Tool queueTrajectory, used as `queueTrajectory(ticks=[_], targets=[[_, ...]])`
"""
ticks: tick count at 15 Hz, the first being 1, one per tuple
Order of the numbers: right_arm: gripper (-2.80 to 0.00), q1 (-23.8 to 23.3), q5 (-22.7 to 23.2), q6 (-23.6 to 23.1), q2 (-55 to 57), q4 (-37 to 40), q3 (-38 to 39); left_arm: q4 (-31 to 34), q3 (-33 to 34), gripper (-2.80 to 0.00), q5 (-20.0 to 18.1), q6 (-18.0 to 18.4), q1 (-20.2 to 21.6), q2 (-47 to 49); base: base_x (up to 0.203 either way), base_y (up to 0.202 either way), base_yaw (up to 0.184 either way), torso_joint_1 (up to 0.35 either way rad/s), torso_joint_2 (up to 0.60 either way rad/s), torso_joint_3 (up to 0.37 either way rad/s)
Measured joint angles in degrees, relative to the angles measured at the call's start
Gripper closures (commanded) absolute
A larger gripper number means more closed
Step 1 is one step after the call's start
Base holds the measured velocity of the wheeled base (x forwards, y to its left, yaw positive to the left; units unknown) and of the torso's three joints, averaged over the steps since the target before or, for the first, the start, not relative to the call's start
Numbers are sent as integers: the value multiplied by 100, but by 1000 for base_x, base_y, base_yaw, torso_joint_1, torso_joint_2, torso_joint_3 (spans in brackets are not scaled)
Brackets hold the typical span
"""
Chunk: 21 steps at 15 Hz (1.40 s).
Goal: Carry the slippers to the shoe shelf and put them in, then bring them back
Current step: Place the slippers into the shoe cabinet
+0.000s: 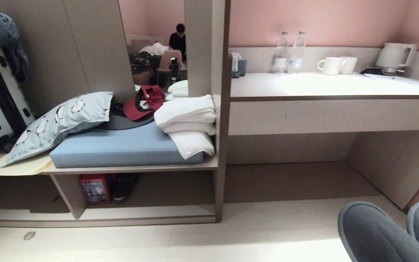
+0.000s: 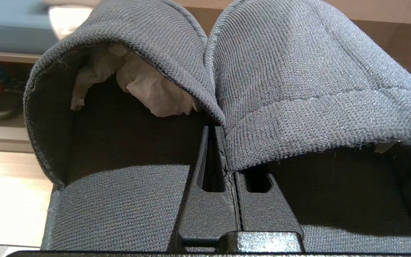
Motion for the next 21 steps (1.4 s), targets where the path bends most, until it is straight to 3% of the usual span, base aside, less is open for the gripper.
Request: queueTrajectory(ticks=[21], targets=[[0,0,0,2,0,-1,0,0,0,0,0,0,0,0,0,195,-2,3,2,4]])
